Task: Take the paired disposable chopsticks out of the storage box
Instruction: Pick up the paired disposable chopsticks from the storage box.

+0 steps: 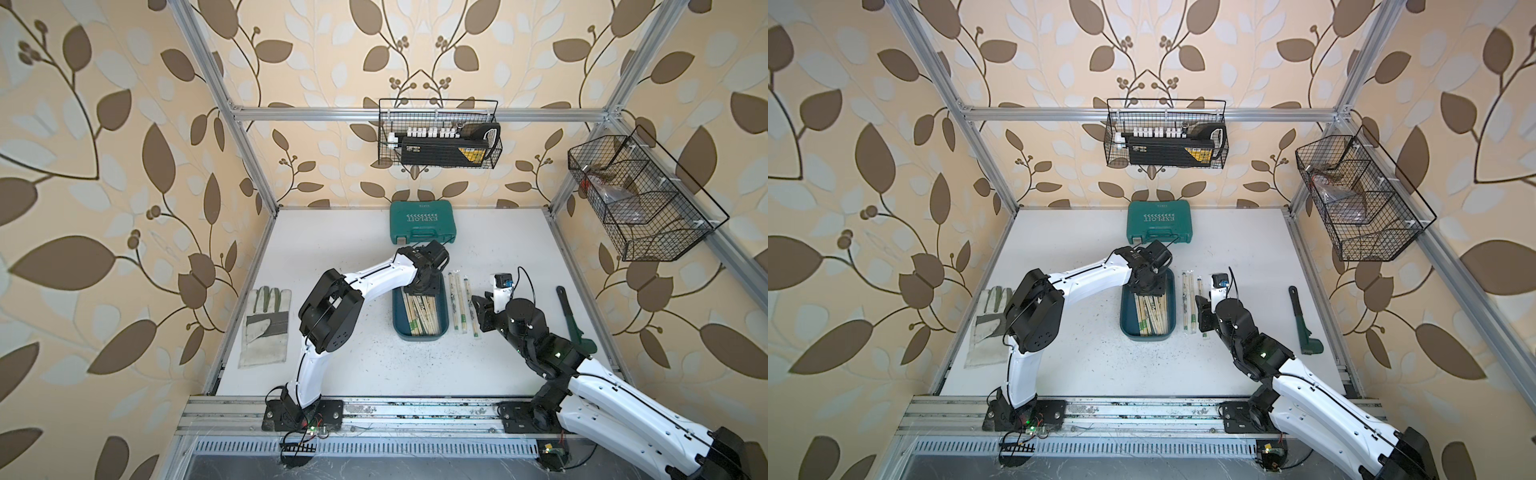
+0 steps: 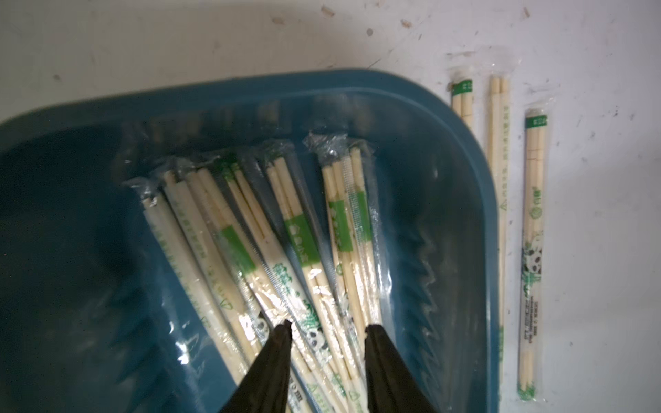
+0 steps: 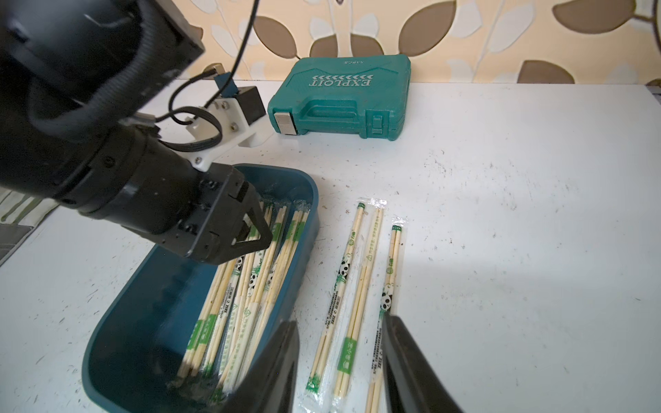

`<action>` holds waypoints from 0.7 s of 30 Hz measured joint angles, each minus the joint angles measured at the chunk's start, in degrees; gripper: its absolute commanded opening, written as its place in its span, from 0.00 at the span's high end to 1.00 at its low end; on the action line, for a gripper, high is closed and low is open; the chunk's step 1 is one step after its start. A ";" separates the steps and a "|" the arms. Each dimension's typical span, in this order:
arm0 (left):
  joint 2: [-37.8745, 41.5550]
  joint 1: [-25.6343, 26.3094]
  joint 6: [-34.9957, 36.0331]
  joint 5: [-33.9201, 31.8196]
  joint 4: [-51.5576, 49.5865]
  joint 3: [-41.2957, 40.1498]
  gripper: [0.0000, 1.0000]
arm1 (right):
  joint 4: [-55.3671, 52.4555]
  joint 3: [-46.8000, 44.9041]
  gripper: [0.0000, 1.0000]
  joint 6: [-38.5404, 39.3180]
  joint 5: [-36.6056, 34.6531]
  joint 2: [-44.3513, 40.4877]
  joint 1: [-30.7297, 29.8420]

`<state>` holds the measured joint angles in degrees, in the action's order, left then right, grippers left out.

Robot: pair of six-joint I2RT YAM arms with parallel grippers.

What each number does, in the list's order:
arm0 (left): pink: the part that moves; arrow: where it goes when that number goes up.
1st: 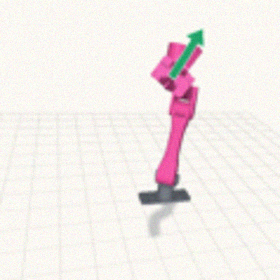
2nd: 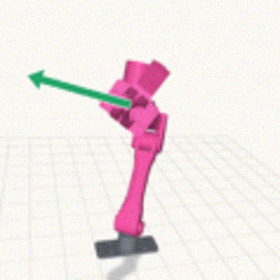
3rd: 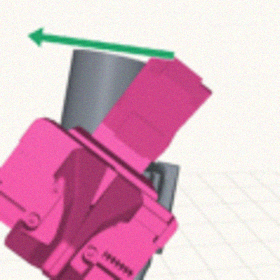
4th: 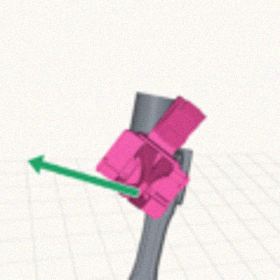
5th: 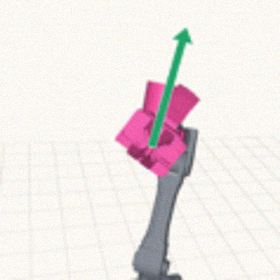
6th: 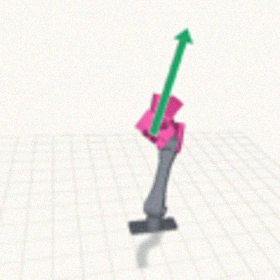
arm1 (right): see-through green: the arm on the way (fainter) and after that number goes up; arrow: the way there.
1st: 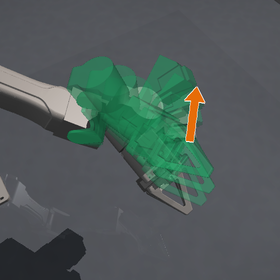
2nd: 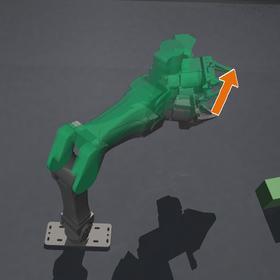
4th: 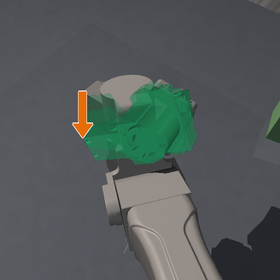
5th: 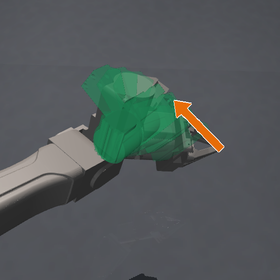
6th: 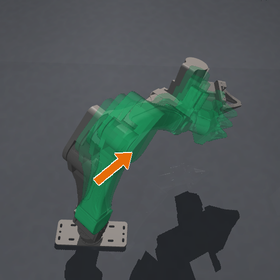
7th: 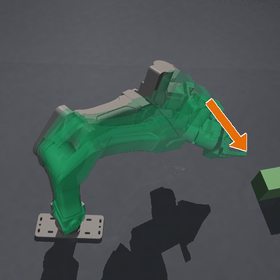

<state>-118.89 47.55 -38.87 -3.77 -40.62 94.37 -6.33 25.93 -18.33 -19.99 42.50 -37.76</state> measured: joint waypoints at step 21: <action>-4.94 -0.74 -0.33 2.49 -1.31 1.03 0.76 | 0.52 -0.02 0.58 0.39 -1.46 0.37 -0.02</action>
<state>-123.83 46.81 -39.20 -1.28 -41.93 95.39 -5.80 25.91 -17.93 -21.45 42.87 -37.78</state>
